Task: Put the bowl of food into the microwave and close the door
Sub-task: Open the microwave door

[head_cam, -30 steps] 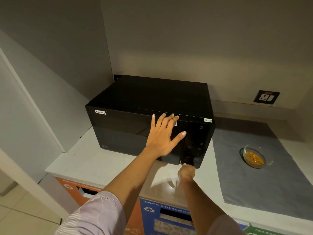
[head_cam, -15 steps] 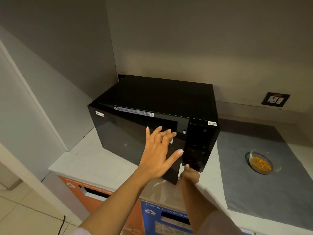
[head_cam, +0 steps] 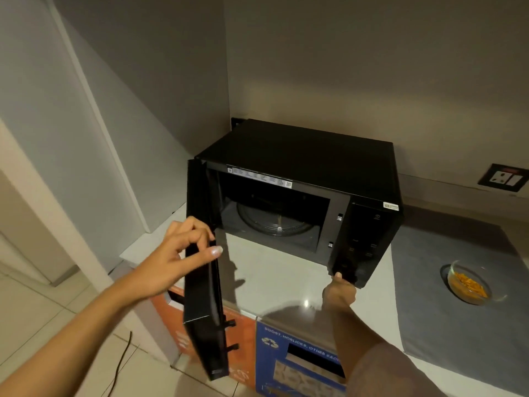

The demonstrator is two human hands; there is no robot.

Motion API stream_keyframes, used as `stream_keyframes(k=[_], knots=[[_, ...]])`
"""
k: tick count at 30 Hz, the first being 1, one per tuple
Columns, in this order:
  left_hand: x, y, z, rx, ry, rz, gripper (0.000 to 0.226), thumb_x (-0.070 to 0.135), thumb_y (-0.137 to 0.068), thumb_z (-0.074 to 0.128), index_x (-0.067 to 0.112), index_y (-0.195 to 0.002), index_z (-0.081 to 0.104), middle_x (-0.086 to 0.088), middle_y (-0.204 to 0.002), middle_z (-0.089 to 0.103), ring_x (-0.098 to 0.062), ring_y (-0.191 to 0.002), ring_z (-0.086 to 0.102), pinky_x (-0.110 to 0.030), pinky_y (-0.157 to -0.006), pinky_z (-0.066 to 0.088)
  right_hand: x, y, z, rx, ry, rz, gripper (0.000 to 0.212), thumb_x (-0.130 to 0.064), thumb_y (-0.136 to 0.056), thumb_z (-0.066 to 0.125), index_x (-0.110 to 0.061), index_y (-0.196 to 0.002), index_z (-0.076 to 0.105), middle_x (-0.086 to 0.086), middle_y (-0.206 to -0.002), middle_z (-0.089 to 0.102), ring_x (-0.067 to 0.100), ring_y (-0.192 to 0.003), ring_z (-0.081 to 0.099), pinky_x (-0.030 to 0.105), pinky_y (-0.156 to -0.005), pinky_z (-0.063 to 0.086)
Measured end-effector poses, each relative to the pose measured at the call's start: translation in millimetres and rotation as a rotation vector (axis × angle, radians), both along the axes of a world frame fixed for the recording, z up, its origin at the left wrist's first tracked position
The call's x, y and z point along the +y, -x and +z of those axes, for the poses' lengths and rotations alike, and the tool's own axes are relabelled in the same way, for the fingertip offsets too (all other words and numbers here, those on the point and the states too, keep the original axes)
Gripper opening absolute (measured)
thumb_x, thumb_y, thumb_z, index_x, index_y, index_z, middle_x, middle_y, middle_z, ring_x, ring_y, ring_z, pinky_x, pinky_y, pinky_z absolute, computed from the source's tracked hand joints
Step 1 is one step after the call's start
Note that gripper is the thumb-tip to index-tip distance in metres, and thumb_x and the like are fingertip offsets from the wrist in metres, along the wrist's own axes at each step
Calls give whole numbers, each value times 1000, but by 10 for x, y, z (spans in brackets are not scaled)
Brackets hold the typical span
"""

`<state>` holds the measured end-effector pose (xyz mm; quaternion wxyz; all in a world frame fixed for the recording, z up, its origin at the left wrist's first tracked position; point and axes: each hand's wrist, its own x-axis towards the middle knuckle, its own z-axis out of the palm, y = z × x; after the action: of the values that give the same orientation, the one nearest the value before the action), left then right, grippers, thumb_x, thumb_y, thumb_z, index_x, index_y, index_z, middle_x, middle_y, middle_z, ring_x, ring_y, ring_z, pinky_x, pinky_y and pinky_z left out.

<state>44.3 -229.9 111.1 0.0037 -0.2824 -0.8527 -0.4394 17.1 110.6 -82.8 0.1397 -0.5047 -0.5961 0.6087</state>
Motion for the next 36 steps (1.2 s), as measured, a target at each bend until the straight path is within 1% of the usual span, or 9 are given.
stream_keyframes(k=[2, 4, 8, 11, 16, 24, 30, 33, 36], knots=[[-263, 50, 82, -76, 244, -55, 30, 64, -74, 58, 44, -95, 62, 24, -130, 39, -7, -136, 23, -27, -114, 18, 10, -3, -6, -9, 17, 1, 49, -33, -98, 49, 10, -120, 57, 30, -125, 59, 50, -118, 53, 55, -104, 41], [-512, 110, 201, -189, 428, -102, 53, 58, -75, 58, 60, -125, 43, 24, -151, 16, -3, -147, -2, -38, -121, 8, 11, -5, -5, -22, 29, 11, 51, -35, -98, 49, 10, -122, 56, 30, -127, 58, 49, -119, 52, 54, -105, 41], [-843, 246, 312, -291, 559, -87, 89, 25, -87, 70, 51, -148, 10, 24, -158, -21, -2, -147, -17, -39, -124, 7, -8, -32, 39, -22, 67, 0, 45, -33, -97, 52, 6, -117, 60, 29, -125, 59, 49, -114, 55, 51, -100, 44], [-1002, 318, 269, -168, 770, -10, 114, 25, -81, 77, 38, -150, -13, 14, -155, -36, -6, -144, -18, -34, -122, 8, -23, -44, 77, -23, 169, -2, 36, -37, -95, 54, -4, -106, 63, 23, -116, 63, 43, -105, 61, 49, -99, 47], [-1251, 434, 115, 100, 908, 139, 128, 29, -77, 79, 21, -141, -31, -4, -161, -25, -23, -152, -6, -32, -121, 9, 25, -35, 114, 15, 283, -28, 33, -40, -95, 55, -12, -78, 61, 5, -74, 57, 15, -53, 46, 25, -54, 39], [-1149, 456, -20, 265, 870, 357, 119, 65, -77, 64, 11, -154, -10, -11, -165, 6, -29, -151, 14, -43, -122, 18, 79, -14, 237, -116, 234, 159, 40, -45, -97, 45, -7, -93, 60, 5, -60, 46, 15, -47, 33, 27, -47, 29], [-1193, 418, -107, 506, 1012, 451, 102, 63, -87, 50, 6, -154, -1, -15, -163, 16, -31, -149, 22, -51, -119, 25, 74, -62, 313, -134, 205, 239, 39, -38, -98, 47, -3, -106, 64, 10, -79, 60, 19, -61, 49, 31, -64, 45], [-1138, 427, -189, 664, 1123, 445, 96, 61, -89, 44, 3, -154, 1, -17, -163, 13, -30, -151, 13, -56, -120, 10, 47, -155, 368, -101, 225, 262, 39, -35, -99, 46, -5, -115, 65, 12, -111, 66, 27, -94, 60, 38, -89, 47], [-974, 416, -373, 660, 1101, 352, 93, 62, -90, 40, 7, -154, 0, -14, -164, 8, -28, -152, -1, -53, -122, -3, 37, -225, 446, -47, 232, 282, 39, -32, -100, 45, -4, -120, 63, 13, -126, 64, 32, -113, 61, 44, -101, 47]])
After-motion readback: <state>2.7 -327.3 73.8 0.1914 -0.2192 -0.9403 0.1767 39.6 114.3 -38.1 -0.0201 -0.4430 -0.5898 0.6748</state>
